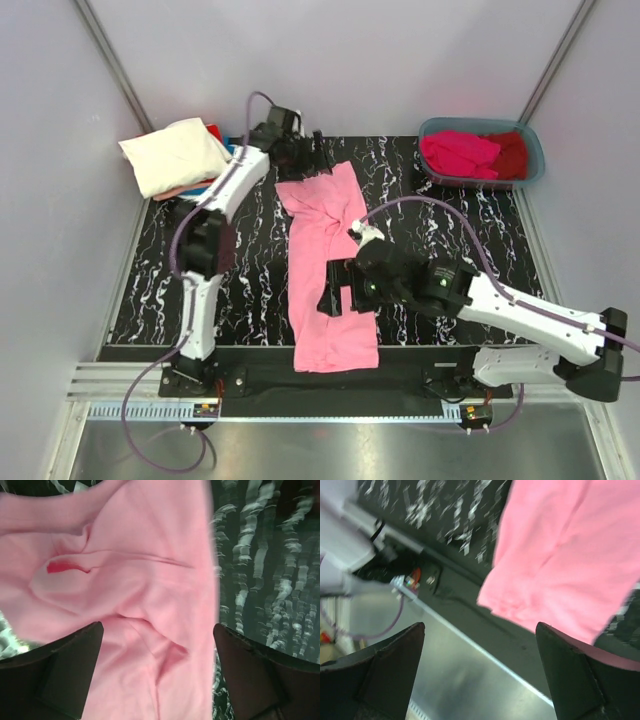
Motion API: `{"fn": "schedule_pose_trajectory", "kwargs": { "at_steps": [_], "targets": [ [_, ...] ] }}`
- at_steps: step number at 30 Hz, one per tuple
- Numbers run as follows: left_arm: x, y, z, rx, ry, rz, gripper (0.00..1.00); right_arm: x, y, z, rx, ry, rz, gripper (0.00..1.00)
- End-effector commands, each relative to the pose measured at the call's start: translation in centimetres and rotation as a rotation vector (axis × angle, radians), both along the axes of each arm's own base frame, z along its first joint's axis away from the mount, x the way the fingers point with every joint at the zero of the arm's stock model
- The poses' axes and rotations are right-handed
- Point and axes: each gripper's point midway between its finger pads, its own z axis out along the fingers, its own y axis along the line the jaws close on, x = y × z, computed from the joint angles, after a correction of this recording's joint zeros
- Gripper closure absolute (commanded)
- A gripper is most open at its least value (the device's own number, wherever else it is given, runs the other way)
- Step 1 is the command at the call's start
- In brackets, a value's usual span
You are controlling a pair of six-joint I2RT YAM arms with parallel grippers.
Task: Fold and stack the t-shirts
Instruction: Fold the tshirt
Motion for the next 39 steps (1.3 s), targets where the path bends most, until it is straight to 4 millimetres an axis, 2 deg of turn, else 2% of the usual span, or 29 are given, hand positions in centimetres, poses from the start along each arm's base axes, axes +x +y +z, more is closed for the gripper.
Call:
{"fn": "schedule_pose_trajectory", "kwargs": {
  "at_steps": [1,2,3,4,5,7,8,9,10,11,12,13,14,15,16,17,18,19,20,21,22,23,25,27,29,30,33,39],
  "targets": [
    [-0.6,2.5,18.0,-0.038,-0.386,-0.014,0.01,4.5,-3.6,-1.2,-0.229,-0.088,-0.129,0.0],
    [-2.3,3.8,19.6,-0.013,-0.366,0.001,0.01,5.4,-3.7,-1.0,-0.241,-0.098,-0.145,0.0],
    [-2.9,5.3,20.1,0.015,-0.358,0.031,0.01,7.5,-4.1,-1.0,-0.267,-0.103,-0.18,0.0],
    [-3.8,6.2,20.6,0.033,-0.352,0.047,0.01,8.6,-4.1,-1.0,-0.269,-0.107,-0.192,0.0],
    [-6.0,7.4,21.4,0.051,-0.347,0.058,0.01,9.8,-4.4,-1.2,-0.275,-0.103,-0.21,0.0],
    [-8.1,9.3,21.4,0.107,-0.348,0.093,0.01,13.4,-4.8,-2.1,-0.307,-0.089,-0.249,0.0],
    [-10.6,10.3,23.8,0.098,-0.403,0.111,0.01,14.6,-5.0,-2.4,-0.327,-0.091,-0.257,0.0],
    [-12.1,11.4,20.6,0.146,-0.333,0.128,0.01,16.6,-4.7,-3.2,-0.38,-0.092,-0.256,0.0],
    [-13.4,11.9,20.2,0.146,-0.33,0.139,0.01,18.5,-5.5,-3.5,-0.411,-0.089,-0.286,0.0],
    [-15.7,12.7,21.6,0.126,-0.386,0.151,0.01,19.7,-5.5,-3.7,-0.44,-0.09,-0.289,0.0],
    [-17.2,13.3,18.6,0.153,-0.328,0.148,0.01,21.7,-4.8,-1.8,-0.43,-0.136,-0.309,0.0],
    [-18.4,13.8,17.7,0.162,-0.324,0.149,0.01,23.2,-5.2,-3.9,-0.528,-0.131,-0.311,0.01],
    [-20.1,14.4,18.6,0.151,-0.375,0.151,0.01,24.4,-5.0,-4.0,-0.552,-0.15,-0.314,0.01],
    [-20.9,15.2,17.9,0.176,-0.372,0.162,0.01,26.3,-4.0,-4.2,-0.576,-0.185,-0.304,0.02],
    [-22.1,15.7,15.8,0.204,-0.333,0.15,0.01,27.3,-3.5,-4.6,-0.582,-0.195,-0.297,0.02],
    [-23.2,16.6,16.3,0.215,-0.374,0.166,0.01,28.5,-3.2,-5.0,-0.593,-0.198,-0.299,0.04],
    [-23.9,16.9,15.7,0.228,-0.375,0.154,0.01,30.2,-2.2,-3.6,-0.566,-0.233,-0.309,0.04],
    [-24.9,17.4,15.0,0.248,-0.389,0.139,0.01,31.0,-1.9,-6.8,-0.617,-0.181,-0.283,0.05],
    [-25.2,17.6,14.5,0.258,-0.395,0.136,0.01,32.0,-1.6,-7.5,-0.625,-0.173,-0.286,0.07],
    [-25.5,18.0,14.1,0.272,-0.4,0.141,0.01,33.5,-0.5,-6.3,-0.583,-0.202,-0.289,0.08],
    [-25.8,18.2,13.8,0.279,-0.411,0.132,0.01,34.0,-0.2,-9.9,-0.626,-0.146,-0.26,0.09],
    [-26.2,18.3,12.7,0.281,-0.42,0.13,0.01,35.2,0.8,-11.2,-0.604,-0.134,-0.244,0.13],
    [-26.9,18.2,12.5,0.248,-0.463,0.129,0.01,36.2,1.5,-12.3,-0.584,-0.13,-0.236,0.16],
    [-27.2,18.4,10.9,0.248,-0.464,0.136,0.01,37.4,2.2,-13.7,-0.559,-0.131,-0.244,0.21],
    [-27.6,18.7,11.0,0.248,-0.467,0.151,0.01,38.6,3.0,-14.3,-0.505,-0.142,-0.257,0.25],
    [-27.5,19.0,11.3,0.256,-0.472,0.164,0.01,38.8,3.5,-15.4,-0.478,-0.124,-0.244,0.27],
    [-27.4,18.6,11.2,0.244,-0.474,0.157,0.01,40.6,3.3,-16.8,-0.441,-0.114,-0.288,0.29],
    [-27.3,18.7,10.5,0.257,-0.44,0.158,0.01,43.7,0.0,-19.6,-0.382,-0.016,-0.441,0.32]
  ]
}}
